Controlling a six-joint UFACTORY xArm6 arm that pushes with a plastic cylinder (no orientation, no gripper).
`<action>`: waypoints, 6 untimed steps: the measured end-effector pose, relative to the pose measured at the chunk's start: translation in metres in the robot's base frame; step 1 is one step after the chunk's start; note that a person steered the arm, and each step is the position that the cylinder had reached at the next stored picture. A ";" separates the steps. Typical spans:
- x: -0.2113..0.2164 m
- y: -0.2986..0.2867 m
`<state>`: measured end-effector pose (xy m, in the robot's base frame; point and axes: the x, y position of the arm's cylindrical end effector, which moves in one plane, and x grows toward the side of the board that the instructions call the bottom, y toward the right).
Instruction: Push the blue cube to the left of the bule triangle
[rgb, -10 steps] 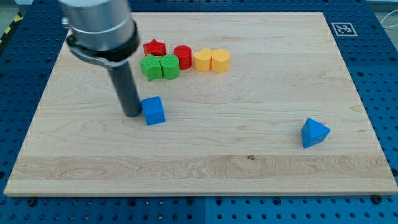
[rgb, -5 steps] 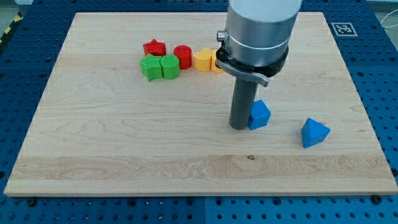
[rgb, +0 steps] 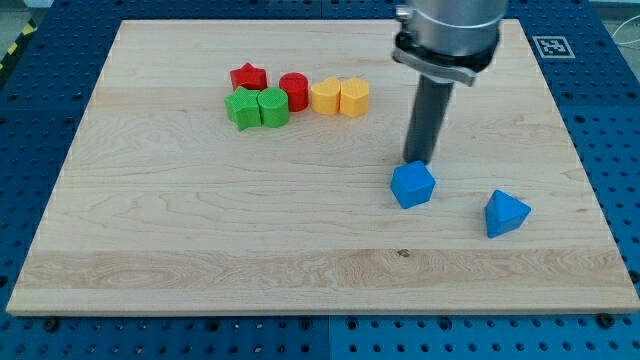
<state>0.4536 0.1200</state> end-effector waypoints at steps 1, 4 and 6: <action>0.008 0.022; -0.004 0.000; 0.019 -0.014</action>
